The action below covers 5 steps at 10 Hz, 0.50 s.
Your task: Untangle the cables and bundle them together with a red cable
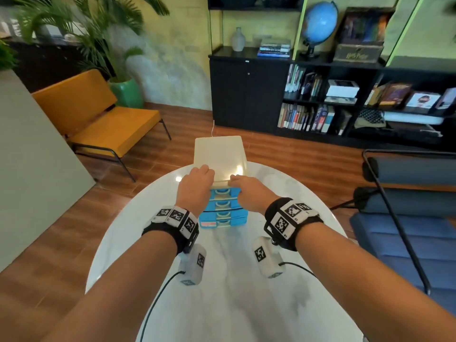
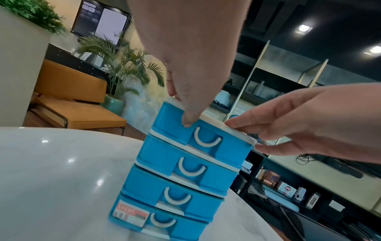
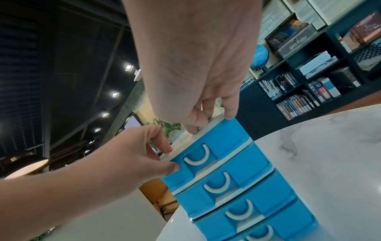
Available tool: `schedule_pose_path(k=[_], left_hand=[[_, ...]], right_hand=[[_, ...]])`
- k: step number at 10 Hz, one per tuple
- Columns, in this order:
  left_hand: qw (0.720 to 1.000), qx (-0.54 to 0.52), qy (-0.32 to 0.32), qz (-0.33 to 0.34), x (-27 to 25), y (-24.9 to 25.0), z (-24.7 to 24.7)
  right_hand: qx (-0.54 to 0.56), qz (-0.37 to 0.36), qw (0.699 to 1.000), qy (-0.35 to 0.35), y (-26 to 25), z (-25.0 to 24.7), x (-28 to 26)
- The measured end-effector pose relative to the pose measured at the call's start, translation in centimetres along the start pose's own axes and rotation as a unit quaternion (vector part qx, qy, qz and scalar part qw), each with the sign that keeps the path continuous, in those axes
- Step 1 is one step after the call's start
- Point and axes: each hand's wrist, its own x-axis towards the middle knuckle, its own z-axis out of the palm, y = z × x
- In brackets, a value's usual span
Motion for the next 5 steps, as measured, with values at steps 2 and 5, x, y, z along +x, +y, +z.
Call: schedule_pose_path(k=[2,5], left_hand=[[1.000,0.004,0.009,-0.008,0.0,-0.3,0.4],[0.985,-0.109,-0.125,-0.052,-0.3,-1.2,-3.6]], right_hand=[[0.000,0.011,1.000,0.008,0.2,0.2,0.5],[-0.059,0.022,0.998,-0.003,0.0,-3.4,0.3]])
